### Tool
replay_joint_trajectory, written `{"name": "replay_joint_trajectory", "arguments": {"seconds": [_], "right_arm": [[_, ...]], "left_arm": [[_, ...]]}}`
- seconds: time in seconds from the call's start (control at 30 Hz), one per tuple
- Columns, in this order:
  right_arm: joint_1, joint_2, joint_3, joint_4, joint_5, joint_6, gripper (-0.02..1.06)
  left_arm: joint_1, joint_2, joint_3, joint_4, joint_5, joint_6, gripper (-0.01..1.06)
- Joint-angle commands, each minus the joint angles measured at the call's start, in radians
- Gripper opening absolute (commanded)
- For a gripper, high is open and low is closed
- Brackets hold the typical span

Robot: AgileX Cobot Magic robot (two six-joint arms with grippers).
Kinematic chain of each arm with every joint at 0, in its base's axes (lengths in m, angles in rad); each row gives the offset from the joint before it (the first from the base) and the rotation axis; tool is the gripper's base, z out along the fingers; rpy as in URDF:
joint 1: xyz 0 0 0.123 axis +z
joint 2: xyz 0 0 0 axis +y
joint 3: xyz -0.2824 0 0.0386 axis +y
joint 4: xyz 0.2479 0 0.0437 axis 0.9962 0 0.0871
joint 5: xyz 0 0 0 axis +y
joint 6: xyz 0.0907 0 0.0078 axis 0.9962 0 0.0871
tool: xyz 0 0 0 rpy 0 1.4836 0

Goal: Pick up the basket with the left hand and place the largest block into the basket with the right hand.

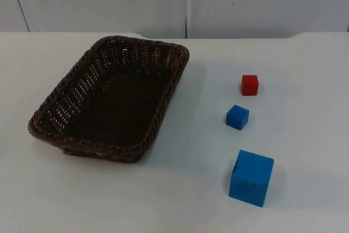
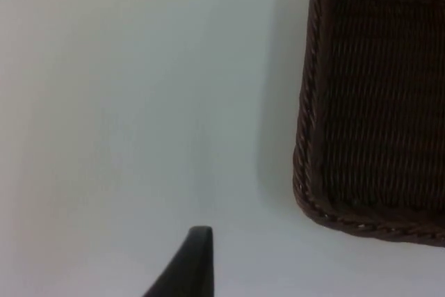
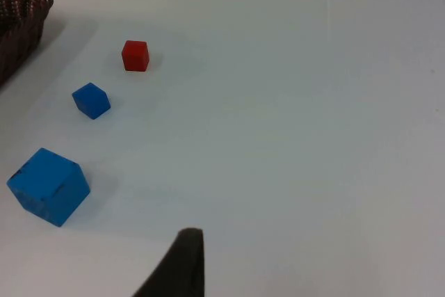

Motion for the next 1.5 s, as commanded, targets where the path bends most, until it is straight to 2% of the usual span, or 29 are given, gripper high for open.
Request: {"name": "replay_joint_trajectory", "arguments": {"seconds": [0.0, 0.23, 0.5, 0.73, 0.97, 1.3, 1.47], "right_arm": [[-0.005, -0.004, 0.002, -0.003, -0.003, 0.003, 1.05], [-0.005, -0.004, 0.002, -0.003, -0.003, 0.003, 1.05], [-0.005, -0.004, 0.002, 0.0, -0.003, 0.003, 1.05], [-0.005, -0.004, 0.002, -0.002, -0.003, 0.003, 1.05], [-0.005, -0.004, 0.002, -0.002, -0.003, 0.003, 1.05], [-0.005, -0.004, 0.002, -0.002, -0.003, 0.003, 1.05], [-0.005, -0.004, 0.002, -0.002, -0.003, 0.003, 1.05]], "left_arm": [[-0.007, 0.034, -0.014, -0.029, -0.023, 0.026, 1.05], [-0.007, 0.14, -0.063, -0.118, -0.04, 0.106, 1.05], [-0.007, 0.384, -0.22, -0.231, -0.036, 0.217, 1.05], [-0.007, 0.53, -0.325, -0.238, -0.012, 0.241, 1.05], [-0.007, 0.657, -0.412, -0.326, 0.008, 0.331, 1.05], [-0.007, 0.837, -0.526, -0.326, 0.022, 0.34, 1.05], [-0.007, 0.916, -0.575, -0.346, 0.027, 0.393, 1.05]]}}
